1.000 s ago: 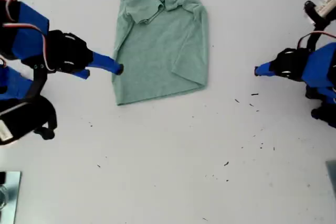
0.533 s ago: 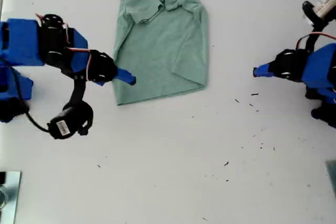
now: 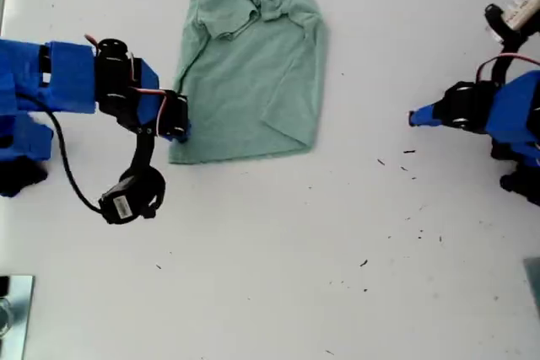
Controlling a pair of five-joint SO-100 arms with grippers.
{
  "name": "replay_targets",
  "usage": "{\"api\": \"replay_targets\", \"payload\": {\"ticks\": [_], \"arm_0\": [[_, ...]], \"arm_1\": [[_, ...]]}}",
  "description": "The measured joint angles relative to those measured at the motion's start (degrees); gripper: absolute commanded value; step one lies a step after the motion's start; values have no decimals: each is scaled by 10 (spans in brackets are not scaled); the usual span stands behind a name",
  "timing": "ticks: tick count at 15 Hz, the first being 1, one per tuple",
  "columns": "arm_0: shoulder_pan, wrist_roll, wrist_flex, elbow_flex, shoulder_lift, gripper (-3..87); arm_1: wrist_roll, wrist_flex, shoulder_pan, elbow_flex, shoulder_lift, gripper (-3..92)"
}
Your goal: Fold t shirt
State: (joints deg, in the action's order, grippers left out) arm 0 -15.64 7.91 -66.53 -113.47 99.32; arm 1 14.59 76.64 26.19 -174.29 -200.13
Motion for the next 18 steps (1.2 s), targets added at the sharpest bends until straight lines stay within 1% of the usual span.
{"api": "replay_targets", "payload": {"ticks": [2,3,4,7,8,9,10,12,13,15,16,17,18], "arm_0": [[12,-18,-78,73,32,-3],[34,-33,-104,98,46,-3],[62,-54,-114,109,57,-3],[150,-130,-118,112,62,-3],[166,-146,-118,112,73,-3],[167,-147,-118,112,94,-3],[155,-135,-118,118,108,-3],[105,-53,-119,195,80,-3],[81,-8,-121,269,19,-3],[68,66,-134,482,-176,2],[69,88,-127,568,-274,55],[72,104,-98,598,-342,173],[78,128,-70,608,-386,234]], "arm_1": [[0,0,0,0,0,25],[0,1,0,0,0,25],[0,6,0,0,0,25],[3,11,0,0,0,25],[4,11,0,0,0,25],[4,11,0,0,0,25],[4,11,0,0,0,25],[4,11,0,0,0,25],[4,11,0,0,0,25],[4,11,-7,0,0,25],[3,11,-11,0,0,25],[1,11,-14,0,0,25],[-1,11,-16,0,0,25]]}}
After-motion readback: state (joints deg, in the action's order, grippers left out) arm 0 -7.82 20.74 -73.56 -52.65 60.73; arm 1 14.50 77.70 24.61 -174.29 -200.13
